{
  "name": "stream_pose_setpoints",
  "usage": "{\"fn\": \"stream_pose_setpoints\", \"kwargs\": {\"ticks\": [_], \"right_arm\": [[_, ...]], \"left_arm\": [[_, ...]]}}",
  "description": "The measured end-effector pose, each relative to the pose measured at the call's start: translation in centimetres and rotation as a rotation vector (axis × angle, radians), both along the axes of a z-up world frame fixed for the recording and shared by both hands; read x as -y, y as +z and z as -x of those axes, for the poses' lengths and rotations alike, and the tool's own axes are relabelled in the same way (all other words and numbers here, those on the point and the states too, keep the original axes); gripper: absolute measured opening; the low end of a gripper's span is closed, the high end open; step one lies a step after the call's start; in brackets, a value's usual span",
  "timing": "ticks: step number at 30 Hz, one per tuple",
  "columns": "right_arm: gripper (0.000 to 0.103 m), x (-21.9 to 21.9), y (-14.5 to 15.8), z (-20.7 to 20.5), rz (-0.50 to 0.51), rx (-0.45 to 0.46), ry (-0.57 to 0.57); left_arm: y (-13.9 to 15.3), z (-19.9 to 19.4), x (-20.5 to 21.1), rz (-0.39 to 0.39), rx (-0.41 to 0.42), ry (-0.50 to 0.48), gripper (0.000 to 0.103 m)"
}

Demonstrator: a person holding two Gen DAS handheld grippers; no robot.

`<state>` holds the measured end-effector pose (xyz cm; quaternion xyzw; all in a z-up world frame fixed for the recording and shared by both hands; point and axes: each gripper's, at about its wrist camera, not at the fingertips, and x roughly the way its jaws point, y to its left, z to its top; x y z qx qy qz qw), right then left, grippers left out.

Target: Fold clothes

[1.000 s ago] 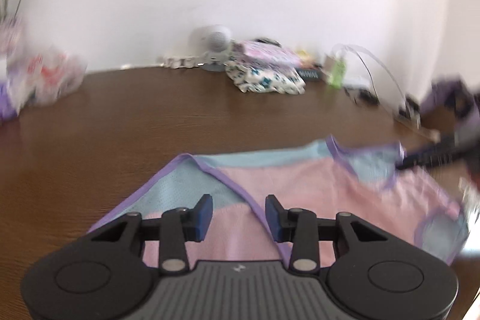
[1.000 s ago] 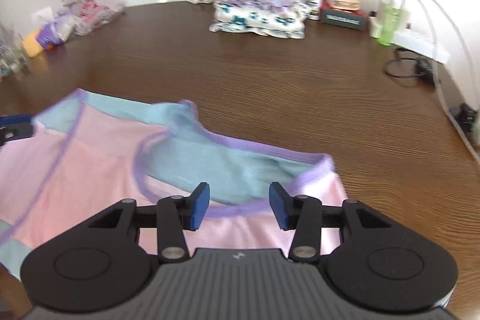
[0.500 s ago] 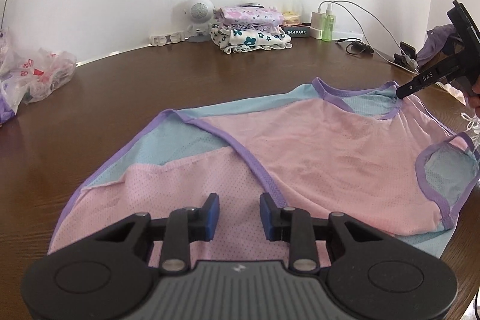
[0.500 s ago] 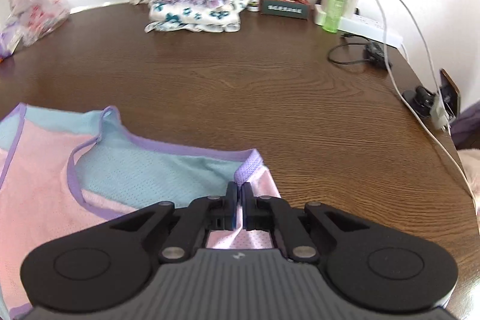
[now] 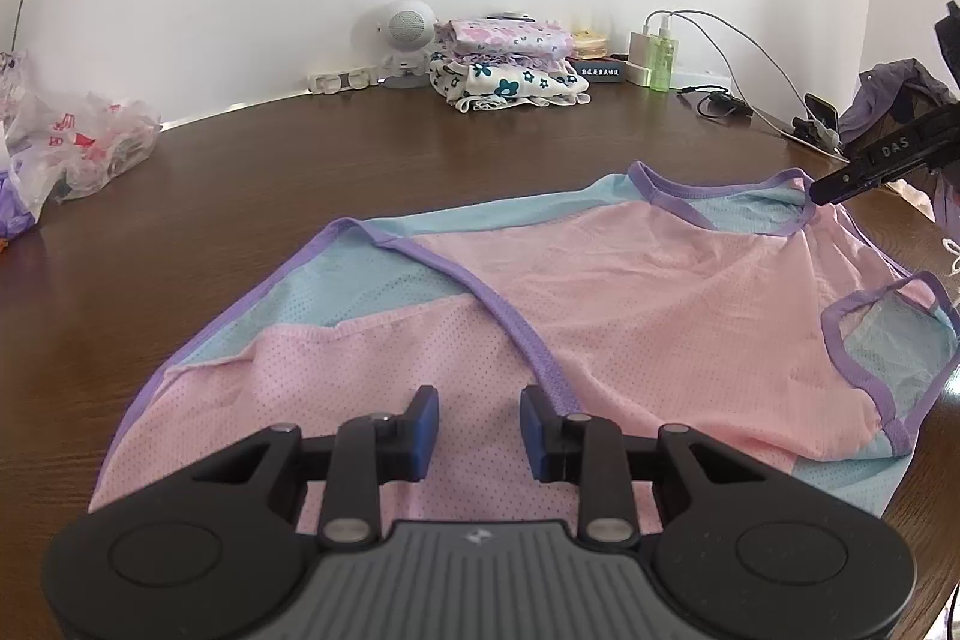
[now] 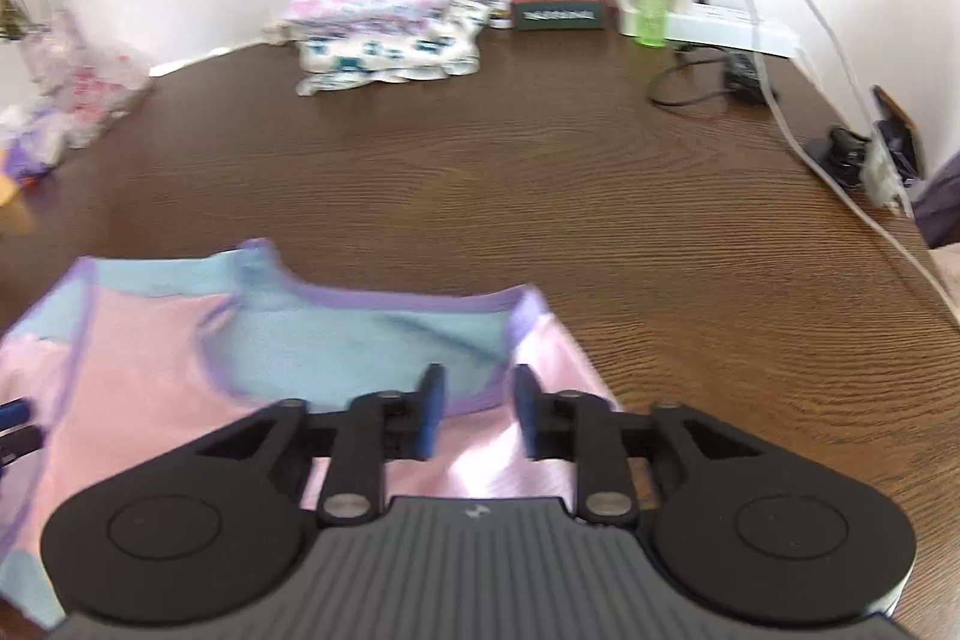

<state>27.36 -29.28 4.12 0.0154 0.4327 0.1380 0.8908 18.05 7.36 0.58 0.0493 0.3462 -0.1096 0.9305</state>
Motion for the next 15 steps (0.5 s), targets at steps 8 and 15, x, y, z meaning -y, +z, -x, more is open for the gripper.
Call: {"fn": "stream_pose_setpoints", "kwargs": {"ticks": [8, 15], "right_arm": [[0.032, -3.5, -0.1, 8.2, 0.028, 0.000, 0.242], [0.035, -4.2, -1.8, 9.9, 0.293, 0.104, 0.196]], "left_arm": [[0.0, -0.1, 0.2, -0.002, -0.001, 0.000, 0.029], [0.0, -0.1, 0.1, 0.002, 0.001, 0.004, 0.030]]}}
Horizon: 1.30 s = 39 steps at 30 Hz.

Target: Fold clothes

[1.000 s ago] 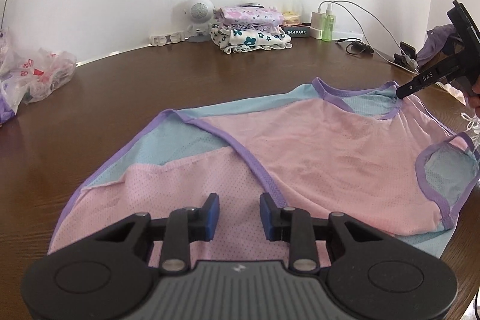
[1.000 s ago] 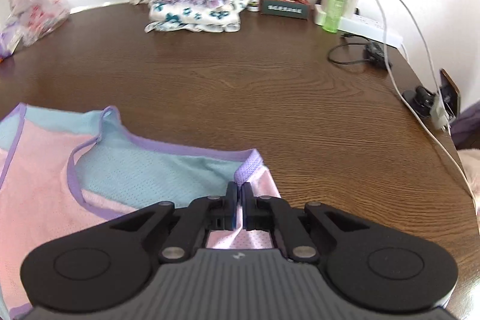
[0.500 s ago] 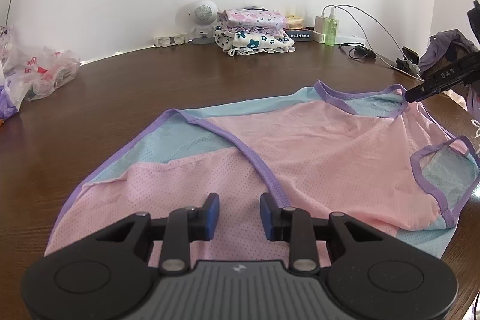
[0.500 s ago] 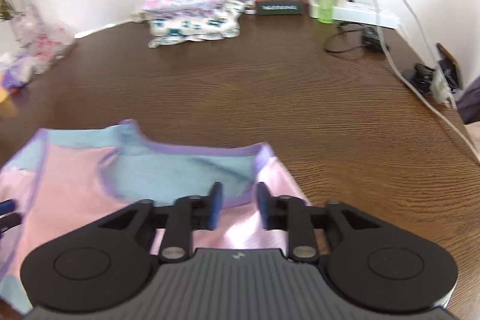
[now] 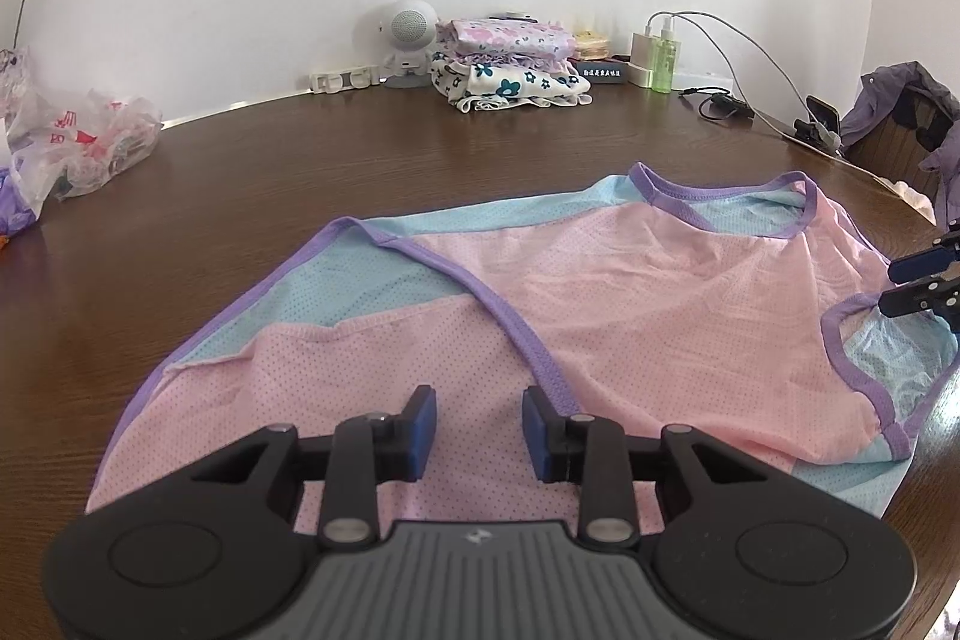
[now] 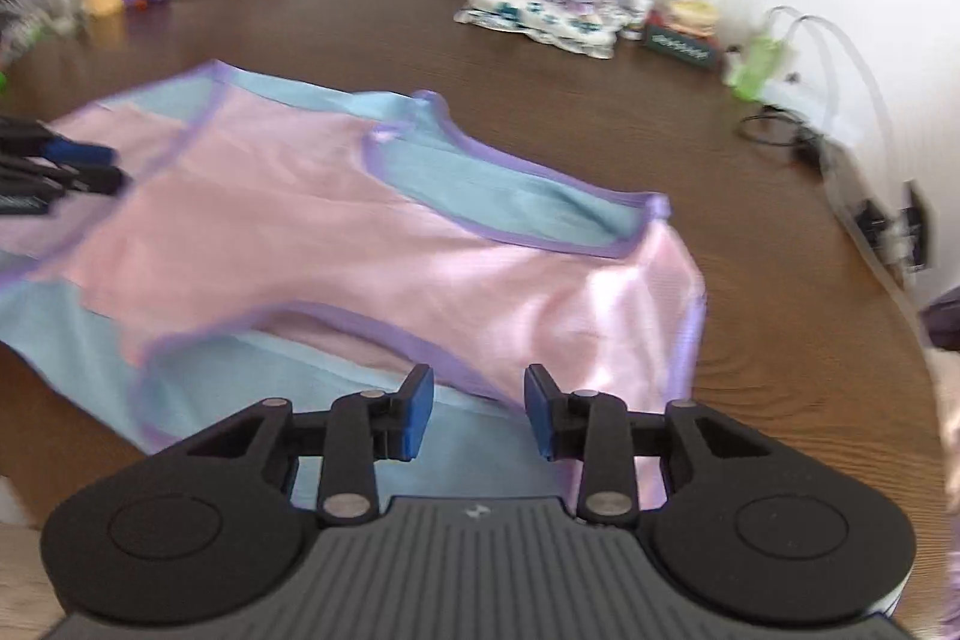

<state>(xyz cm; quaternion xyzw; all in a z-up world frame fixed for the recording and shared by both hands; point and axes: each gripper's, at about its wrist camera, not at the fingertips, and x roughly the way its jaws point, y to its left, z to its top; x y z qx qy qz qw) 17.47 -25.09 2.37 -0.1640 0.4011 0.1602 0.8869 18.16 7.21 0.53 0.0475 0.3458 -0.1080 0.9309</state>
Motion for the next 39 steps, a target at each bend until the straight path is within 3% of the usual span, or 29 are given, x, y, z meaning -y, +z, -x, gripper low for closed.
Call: {"fn": "stream_pose_setpoints", "kwargs": {"ticks": [3, 4, 5, 6, 15, 16, 18, 19, 20, 23, 27, 33, 37, 39], "right_arm": [[0.034, 0.9, -0.4, 0.0, 0.012, 0.000, 0.005], [0.027, 1.4, -0.4, 0.0, 0.013, 0.000, 0.006], [0.005, 1.6, -0.4, 0.0, 0.013, 0.004, -0.003], [0.001, 2.1, -0.2, 0.0, 0.007, 0.006, -0.019], [0.001, 6.0, 0.4, -1.2, -0.058, -0.020, -0.110], [0.004, 6.3, 0.2, -1.3, -0.072, -0.032, -0.119], [0.018, 6.7, 0.4, -1.1, -0.126, -0.042, -0.141], [0.031, 6.7, 0.7, -0.9, -0.157, -0.038, -0.147], [0.033, 6.6, 1.2, -0.4, -0.192, -0.030, -0.137], [0.033, 5.7, 2.4, 1.1, -0.302, -0.043, -0.049], [0.033, 2.5, 2.6, 2.8, -0.394, -0.149, 0.135], [0.033, -2.5, 1.1, 3.6, -0.335, -0.214, 0.306], [0.032, -4.0, 0.7, 3.8, -0.288, -0.216, 0.351], [0.018, -4.3, 0.6, 3.8, -0.258, -0.206, 0.364]], "left_arm": [[-0.1, 0.1, 0.1, -0.004, 0.001, 0.001, 0.030], [-0.1, 0.1, 0.1, -0.005, 0.001, 0.001, 0.030], [-0.1, 0.1, 0.1, -0.006, 0.001, 0.001, 0.030], [-0.1, 0.0, 0.1, -0.006, 0.001, 0.001, 0.030], [0.0, 0.2, 0.1, -0.003, 0.002, 0.012, 0.030], [-0.1, 0.2, 0.1, -0.002, 0.003, 0.013, 0.030], [0.0, 0.1, -0.2, 0.009, -0.001, 0.012, 0.031], [0.1, 0.1, -0.4, 0.023, -0.006, 0.018, 0.032], [0.3, 0.3, -0.7, 0.041, -0.011, 0.029, 0.032], [1.3, 1.6, -1.5, 0.094, -0.002, 0.019, 0.032], [2.7, 4.1, -1.6, 0.146, -0.009, -0.023, 0.032], [1.8, 7.5, -2.2, 0.282, -0.144, -0.064, 0.030], [1.2, 8.7, -2.4, 0.240, -0.180, -0.042, 0.030], [1.1, 9.3, -2.7, 0.228, -0.183, -0.049, 0.027]]}}
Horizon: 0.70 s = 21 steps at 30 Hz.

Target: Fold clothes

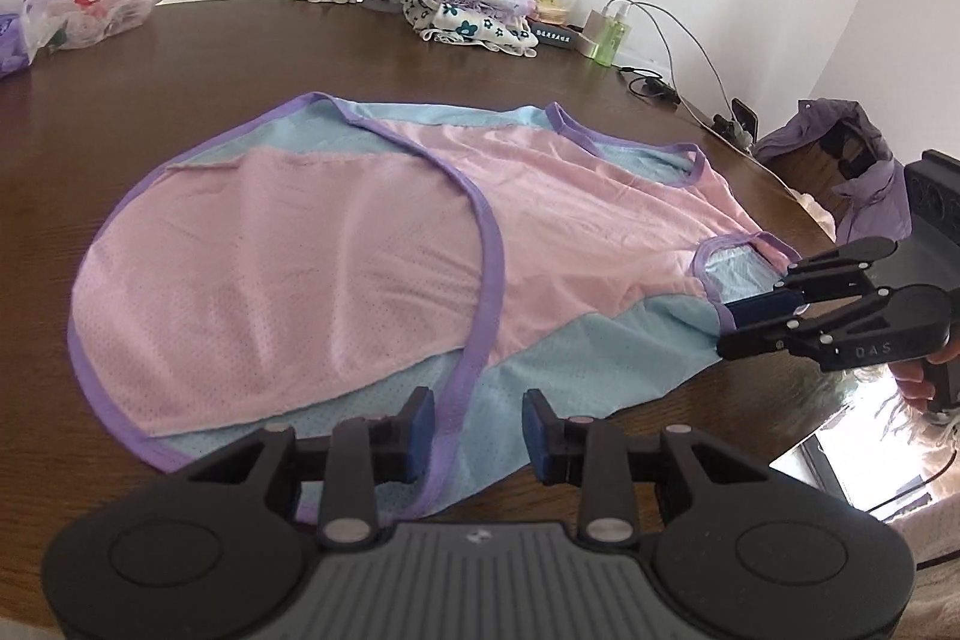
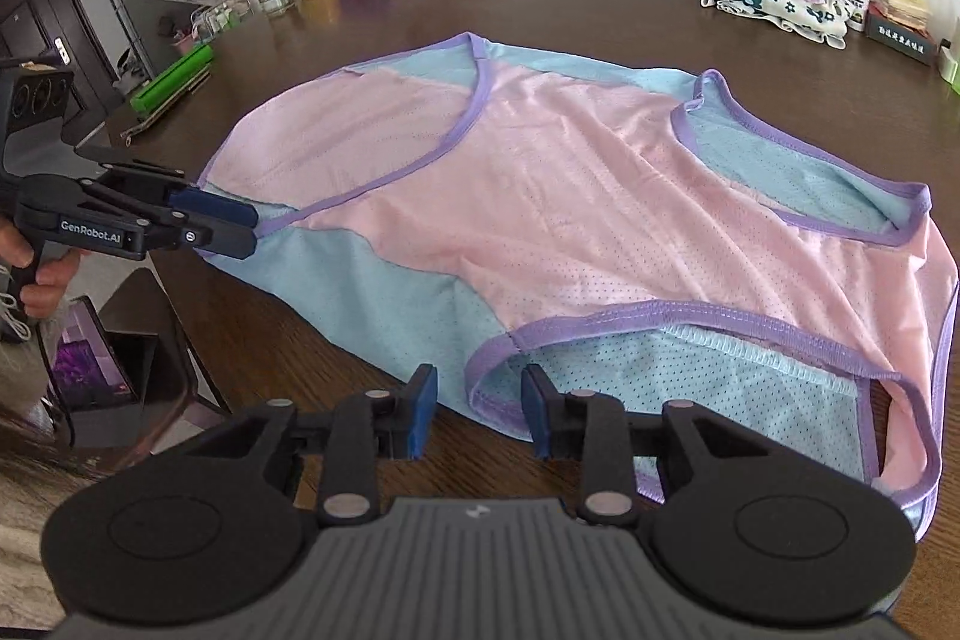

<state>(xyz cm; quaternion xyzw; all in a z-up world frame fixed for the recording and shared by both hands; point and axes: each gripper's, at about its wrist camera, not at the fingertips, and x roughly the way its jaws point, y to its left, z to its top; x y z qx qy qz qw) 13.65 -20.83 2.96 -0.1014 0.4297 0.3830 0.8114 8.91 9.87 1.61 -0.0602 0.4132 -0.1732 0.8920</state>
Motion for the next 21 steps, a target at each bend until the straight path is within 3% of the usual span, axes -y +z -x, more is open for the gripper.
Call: {"fn": "stream_pose_setpoints", "kwargs": {"ticks": [1, 2, 3, 9, 12, 15, 17, 20, 21], "right_arm": [[0.002, 0.0, 0.0, -0.1, 0.000, -0.008, -0.002], [0.002, 0.3, 0.1, -0.2, -0.009, -0.028, -0.003], [0.002, 0.6, 0.3, -0.4, -0.024, -0.049, -0.001], [0.002, 4.3, 1.4, -2.0, -0.137, -0.246, -0.017], [0.003, 4.8, 0.3, -2.4, -0.097, -0.289, -0.039], [0.011, 4.8, -0.2, -2.3, -0.110, -0.293, -0.035], [0.025, 4.7, -0.2, -2.0, -0.118, -0.273, -0.028], [0.025, 4.0, -0.4, -1.5, -0.086, -0.243, -0.003], [0.022, 3.9, -0.3, -1.4, -0.075, -0.233, 0.004]], "left_arm": [[0.0, 0.1, 0.1, -0.014, 0.001, -0.008, 0.021], [0.0, 0.1, 0.2, -0.030, 0.003, -0.021, 0.007], [0.0, 0.1, 0.3, -0.045, 0.007, -0.036, 0.003], [0.5, 0.3, -0.1, -0.131, 0.023, -0.102, 0.000], [0.4, 0.1, -0.8, -0.125, 0.003, -0.097, 0.000], [0.3, 0.0, -1.4, -0.054, -0.026, -0.094, 0.016], [0.4, -0.1, -1.3, -0.043, -0.032, -0.104, 0.022], [0.4, -0.1, -0.7, -0.100, -0.019, -0.125, 0.019], [0.4, -0.1, -0.4, -0.126, -0.010, -0.135, 0.005]]}}
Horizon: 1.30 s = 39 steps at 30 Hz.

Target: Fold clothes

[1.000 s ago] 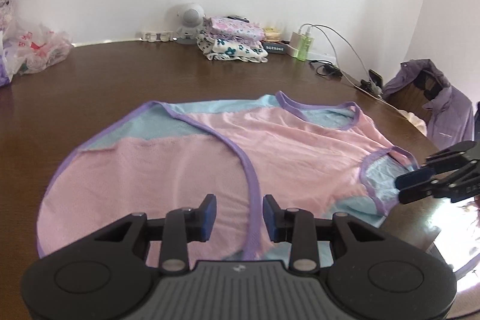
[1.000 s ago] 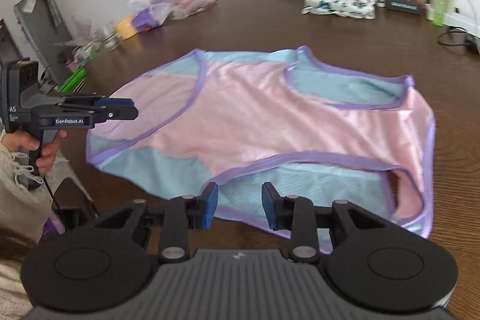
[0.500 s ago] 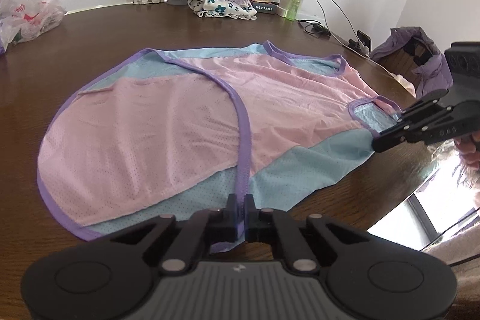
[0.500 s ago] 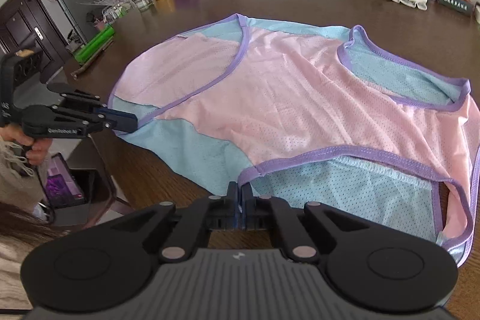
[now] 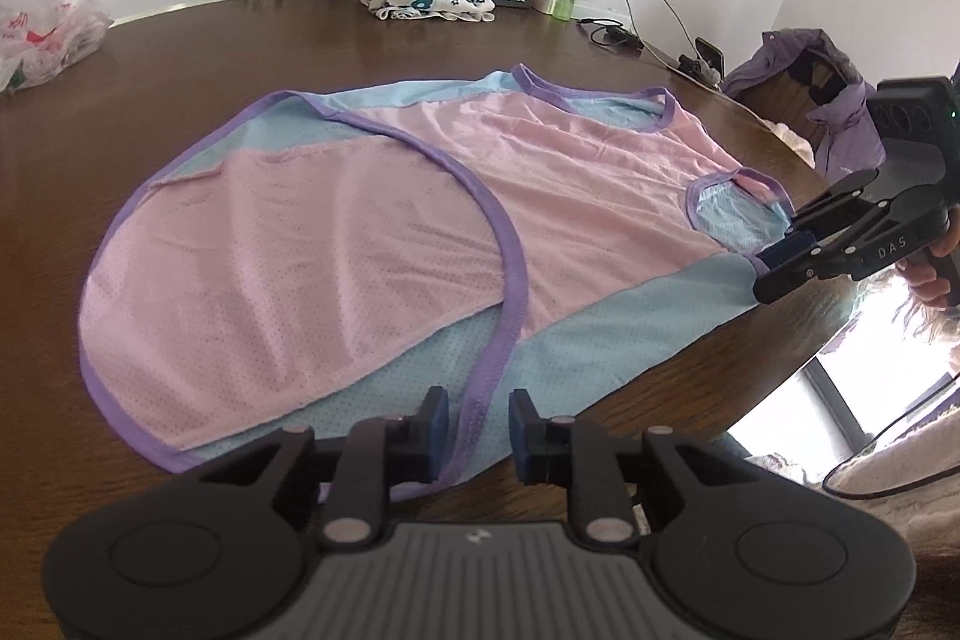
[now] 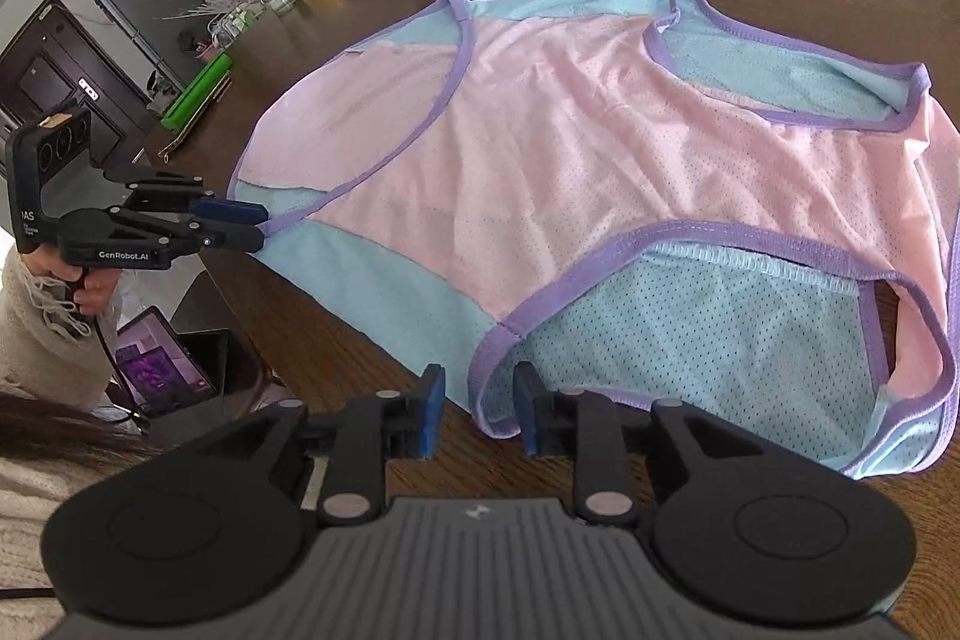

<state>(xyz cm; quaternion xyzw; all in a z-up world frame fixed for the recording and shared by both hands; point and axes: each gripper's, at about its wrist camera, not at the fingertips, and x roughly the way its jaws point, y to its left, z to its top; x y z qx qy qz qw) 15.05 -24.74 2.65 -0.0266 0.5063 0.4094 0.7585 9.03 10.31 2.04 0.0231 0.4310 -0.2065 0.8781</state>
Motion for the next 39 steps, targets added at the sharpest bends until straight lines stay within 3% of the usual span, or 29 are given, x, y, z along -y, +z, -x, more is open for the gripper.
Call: {"fn": "stream_pose_setpoints", "kwargs": {"ticks": [1, 3, 7, 9, 12, 15, 17, 19, 24, 27, 30, 35, 39], "right_arm": [[0.003, -0.2, 0.1, 0.1, 0.015, 0.004, 0.004], [0.001, 0.0, 0.3, 0.0, 0.012, -0.008, 0.011], [0.010, 0.8, 0.2, -0.4, 0.014, -0.048, 0.002], [0.015, 1.5, 0.3, -0.7, 0.008, -0.046, -0.029], [0.015, 2.8, 1.3, -1.3, -0.052, -0.009, -0.101], [0.020, 3.1, 2.1, -2.3, -0.096, 0.018, -0.154], [0.029, 2.5, 2.3, -2.8, -0.108, 0.014, -0.139], [0.032, 1.7, 2.5, -3.0, -0.093, 0.042, -0.125], [0.031, -1.4, 1.2, -3.7, -0.002, 0.126, -0.117], [0.031, -2.2, 0.1, -4.1, 0.059, 0.156, -0.113], [0.020, -1.7, -0.1, -4.6, 0.108, 0.193, -0.129], [0.022, -0.3, 1.9, -7.4, 0.094, 0.233, -0.213], [0.022, -1.5, 2.7, -10.9, 0.103, 0.285, -0.241]], "left_arm": [[0.0, 0.0, 0.2, -0.023, 0.008, -0.010, 0.002], [0.1, 0.1, 0.5, -0.061, 0.016, -0.025, 0.002], [0.1, 0.4, 0.7, -0.088, 0.017, -0.036, 0.003], [0.3, 0.4, 0.6, -0.092, 0.015, -0.023, 0.011], [0.8, 0.2, 1.0, -0.172, 0.082, 0.012, 0.016], [1.7, -0.6, 1.1, -0.118, 0.121, 0.022, 0.017], [2.3, -1.2, 1.8, -0.059, 0.130, -0.009, 0.018], [2.3, -1.5, 3.1, -0.055, 0.146, -0.052, 0.018], [0.7, -2.4, 6.2, -0.037, 0.134, -0.124, 0.018], [-0.4, -2.5, 6.7, -0.067, 0.115, -0.128, 0.016], [-1.0, -2.2, 6.3, -0.077, 0.110, -0.124, 0.015], [-0.9, -1.9, 6.0, -0.090, 0.117, -0.137, 0.015], [-0.9, -1.9, 6.3, -0.098, 0.122, -0.143, 0.015]]}}
